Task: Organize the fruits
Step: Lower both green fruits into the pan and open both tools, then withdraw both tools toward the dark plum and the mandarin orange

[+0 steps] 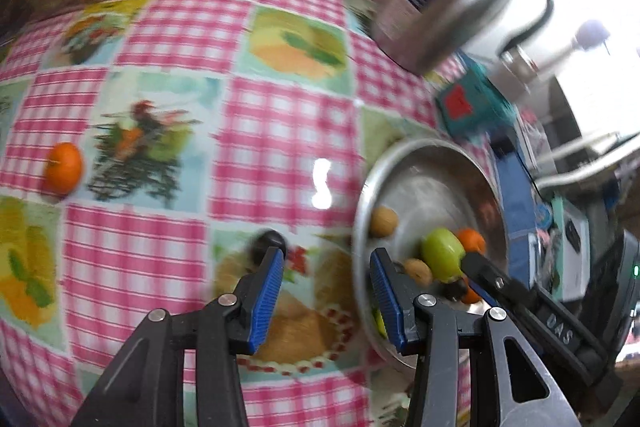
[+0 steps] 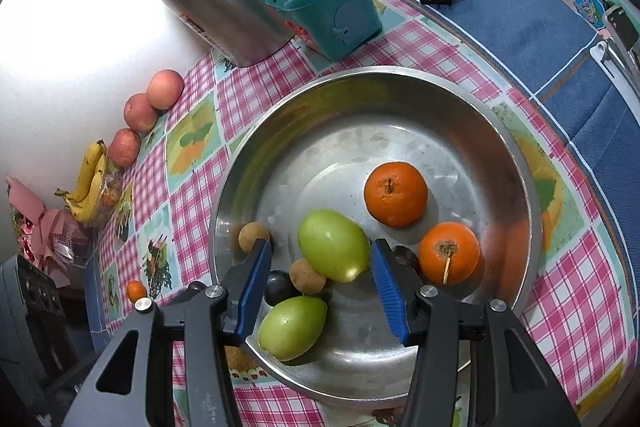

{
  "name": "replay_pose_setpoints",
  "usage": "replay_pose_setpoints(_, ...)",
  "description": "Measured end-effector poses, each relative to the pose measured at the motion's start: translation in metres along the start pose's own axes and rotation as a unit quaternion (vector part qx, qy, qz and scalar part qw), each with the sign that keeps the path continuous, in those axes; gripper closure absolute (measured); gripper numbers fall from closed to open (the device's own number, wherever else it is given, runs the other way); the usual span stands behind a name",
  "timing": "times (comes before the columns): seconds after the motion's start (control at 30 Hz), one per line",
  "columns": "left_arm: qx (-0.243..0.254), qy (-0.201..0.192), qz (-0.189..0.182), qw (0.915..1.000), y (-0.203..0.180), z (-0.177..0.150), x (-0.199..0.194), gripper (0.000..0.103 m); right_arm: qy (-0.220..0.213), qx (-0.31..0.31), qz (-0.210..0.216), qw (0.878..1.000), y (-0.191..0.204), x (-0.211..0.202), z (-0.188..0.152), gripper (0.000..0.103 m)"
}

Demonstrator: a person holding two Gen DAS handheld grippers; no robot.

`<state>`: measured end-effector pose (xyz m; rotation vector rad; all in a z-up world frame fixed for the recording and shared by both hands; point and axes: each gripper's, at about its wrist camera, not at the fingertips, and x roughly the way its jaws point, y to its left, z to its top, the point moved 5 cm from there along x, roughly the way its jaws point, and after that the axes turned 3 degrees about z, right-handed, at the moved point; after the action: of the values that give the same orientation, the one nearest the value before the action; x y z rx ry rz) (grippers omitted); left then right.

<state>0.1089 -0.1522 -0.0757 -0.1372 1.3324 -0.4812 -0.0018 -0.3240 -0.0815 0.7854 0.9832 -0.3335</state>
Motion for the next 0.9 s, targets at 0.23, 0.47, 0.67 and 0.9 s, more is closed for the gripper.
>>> replay_pose_setpoints(0.23, -0.052, -0.034, 0.04, 0.9973, 0.043, 0.014, -0.021, 0.047, 0.005, -0.031, -0.003, 1.0, 0.014, 0.002, -0.004, 0.05)
replay_pose_setpoints(0.47, -0.07, -0.05, 0.052, 0.9949, 0.06, 0.018, -0.034, 0.045, 0.009, -0.054, -0.009, 0.998, 0.024, 0.005, -0.007, 0.05)
replay_pose_setpoints(0.67, -0.06, -0.048, 0.075, 0.9943, 0.059, 0.019, -0.029, 0.021, 0.009, -0.07, -0.028, 0.997, 0.026, 0.008, -0.009, 0.046)
replay_pose_setpoints(0.9, -0.035, -0.044, 0.115, 0.9918, 0.06, 0.016, -0.023, 0.005, 0.007, -0.091, -0.059, 0.994, 0.025, 0.012, -0.01, 0.03)
